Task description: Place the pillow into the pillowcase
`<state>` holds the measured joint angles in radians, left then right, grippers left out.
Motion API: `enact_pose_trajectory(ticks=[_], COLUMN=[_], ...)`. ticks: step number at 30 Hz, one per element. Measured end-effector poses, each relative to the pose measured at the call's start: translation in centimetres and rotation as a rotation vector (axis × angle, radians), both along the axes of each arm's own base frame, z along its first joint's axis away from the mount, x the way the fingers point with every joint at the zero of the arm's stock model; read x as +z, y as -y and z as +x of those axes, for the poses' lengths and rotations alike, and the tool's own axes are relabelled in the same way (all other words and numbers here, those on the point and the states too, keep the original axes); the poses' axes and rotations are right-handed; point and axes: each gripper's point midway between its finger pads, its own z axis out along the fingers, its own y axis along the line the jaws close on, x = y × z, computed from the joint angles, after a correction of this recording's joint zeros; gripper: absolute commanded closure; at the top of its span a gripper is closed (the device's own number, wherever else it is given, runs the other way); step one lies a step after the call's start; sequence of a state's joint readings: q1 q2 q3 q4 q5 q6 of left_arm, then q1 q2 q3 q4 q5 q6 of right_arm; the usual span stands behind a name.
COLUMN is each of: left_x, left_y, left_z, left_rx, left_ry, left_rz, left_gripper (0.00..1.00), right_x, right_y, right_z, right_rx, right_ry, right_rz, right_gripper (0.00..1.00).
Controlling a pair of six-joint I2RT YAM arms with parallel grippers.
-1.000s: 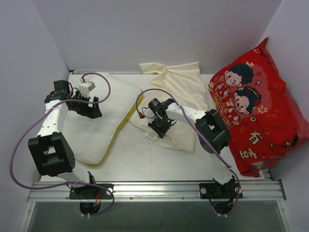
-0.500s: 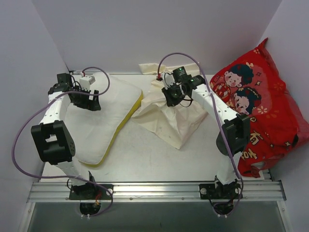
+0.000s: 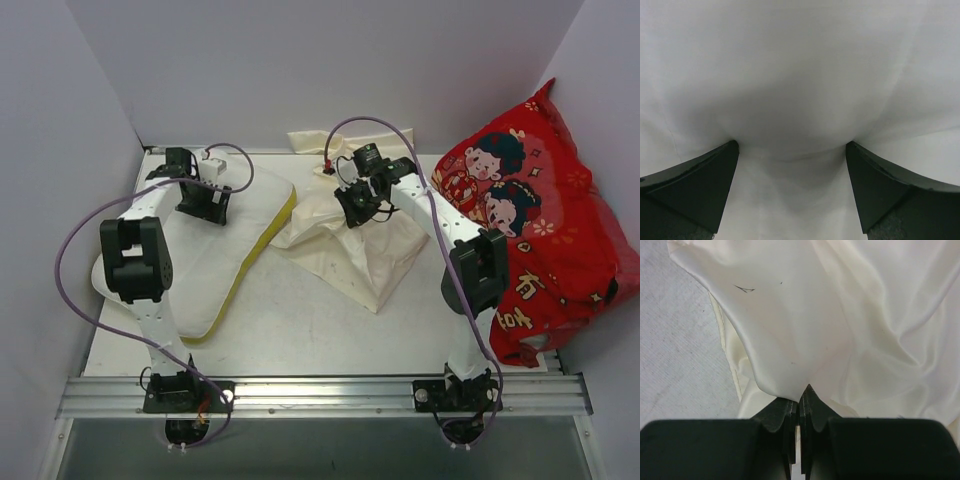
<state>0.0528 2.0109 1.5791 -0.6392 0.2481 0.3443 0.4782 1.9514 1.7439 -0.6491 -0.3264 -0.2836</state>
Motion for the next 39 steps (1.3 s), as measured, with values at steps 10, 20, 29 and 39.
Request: enact_pose_trajectory(ticks=[10,20,29,39], left_x=[-1.5,3.2,9.0,10.2], left_y=[0.6,0.7,3.3,10.4], left_z=[1.5,-6.0,-12.2,-21.1], left_rx=[-0.118,-0.422,-0.711,-1.062], left_ry=[0.002,-0.06,0.047,0.122], left_rz=[0.011,-0.19,-0.236,-0.219], left_gripper=[1.0,1.0,1.0,1.0], right_x=[-0.4,-0.7,-2.3,0.1], right_y=[0.0,-0.2,0.6,-0.6], right_z=[-0.1,0.5,2.4,5.4], right_rx=[-0.018,-0.059,-0.142,-0.203], right_ry=[-0.025,-0.063,-0.123,-0.113], right_rz=[0.011,0.052,0.084,0.211], right_gripper=[1.0,1.0,1.0,1.0])
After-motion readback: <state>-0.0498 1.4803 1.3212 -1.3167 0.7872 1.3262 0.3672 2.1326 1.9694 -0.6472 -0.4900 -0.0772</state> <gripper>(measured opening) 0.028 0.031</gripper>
